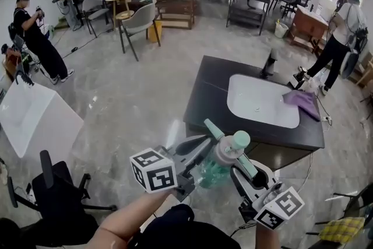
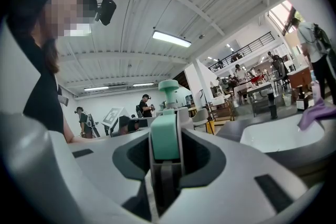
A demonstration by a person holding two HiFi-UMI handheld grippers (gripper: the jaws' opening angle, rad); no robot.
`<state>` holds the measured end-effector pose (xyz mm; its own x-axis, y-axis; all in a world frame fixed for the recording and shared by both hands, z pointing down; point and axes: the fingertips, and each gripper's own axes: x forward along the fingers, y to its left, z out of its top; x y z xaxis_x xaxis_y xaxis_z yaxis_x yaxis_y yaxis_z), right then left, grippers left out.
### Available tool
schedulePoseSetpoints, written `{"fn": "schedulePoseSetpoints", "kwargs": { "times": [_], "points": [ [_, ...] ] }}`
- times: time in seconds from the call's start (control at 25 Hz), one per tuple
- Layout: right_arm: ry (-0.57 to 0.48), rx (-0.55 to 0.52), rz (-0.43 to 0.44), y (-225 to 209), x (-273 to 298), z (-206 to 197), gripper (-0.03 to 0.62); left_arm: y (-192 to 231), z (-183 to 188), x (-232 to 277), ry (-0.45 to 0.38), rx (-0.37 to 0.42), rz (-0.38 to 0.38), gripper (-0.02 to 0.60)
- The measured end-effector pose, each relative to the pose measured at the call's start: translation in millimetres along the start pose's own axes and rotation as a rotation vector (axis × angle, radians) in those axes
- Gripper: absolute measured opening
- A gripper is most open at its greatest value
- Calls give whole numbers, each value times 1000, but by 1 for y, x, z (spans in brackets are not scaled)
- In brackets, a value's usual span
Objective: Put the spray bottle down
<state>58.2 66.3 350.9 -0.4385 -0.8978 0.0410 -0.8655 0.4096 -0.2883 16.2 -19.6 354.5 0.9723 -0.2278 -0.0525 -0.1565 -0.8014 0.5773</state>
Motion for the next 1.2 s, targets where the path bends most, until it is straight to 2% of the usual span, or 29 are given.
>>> {"fn": "schedulePoseSetpoints", "kwargs": {
  "times": [0.8, 1.2],
  "points": [
    [13, -41, -51, -27, 95, 30, 109, 69, 67, 14, 18, 15, -97, 12],
    [9, -47, -56, -41, 128, 35, 109, 103, 85, 16, 31, 27, -87, 12]
  ]
}}
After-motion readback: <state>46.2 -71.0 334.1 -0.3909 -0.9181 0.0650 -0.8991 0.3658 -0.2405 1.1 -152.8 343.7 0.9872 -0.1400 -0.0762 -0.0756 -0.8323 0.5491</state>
